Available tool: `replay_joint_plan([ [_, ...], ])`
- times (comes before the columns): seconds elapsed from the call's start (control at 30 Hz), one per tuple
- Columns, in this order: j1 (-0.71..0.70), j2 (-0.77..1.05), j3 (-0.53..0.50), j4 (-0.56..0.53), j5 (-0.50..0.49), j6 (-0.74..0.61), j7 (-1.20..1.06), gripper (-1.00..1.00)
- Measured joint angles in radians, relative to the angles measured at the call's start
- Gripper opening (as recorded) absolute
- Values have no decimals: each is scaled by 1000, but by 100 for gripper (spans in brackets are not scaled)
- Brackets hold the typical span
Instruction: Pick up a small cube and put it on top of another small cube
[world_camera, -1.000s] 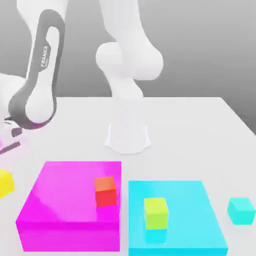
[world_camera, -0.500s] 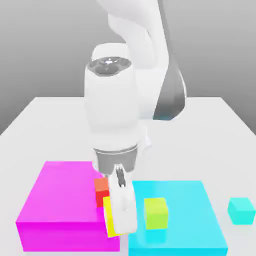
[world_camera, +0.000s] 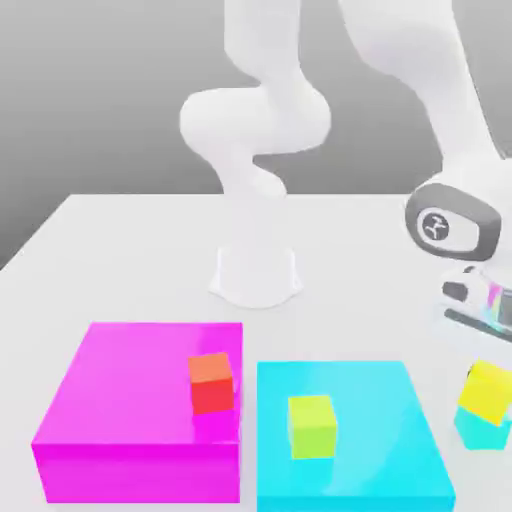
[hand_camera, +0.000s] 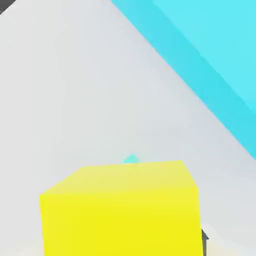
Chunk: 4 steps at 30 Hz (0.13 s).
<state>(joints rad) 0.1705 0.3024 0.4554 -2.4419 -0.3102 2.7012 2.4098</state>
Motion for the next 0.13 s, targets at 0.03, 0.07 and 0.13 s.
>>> replay_joint_plan([
  [0.03,0,0,0,0,0,0,0,100],
  [0.07,0,0,0,0,0,0,0,100],
  [0.13,9,9,-5,1,-10,4,7,100],
])
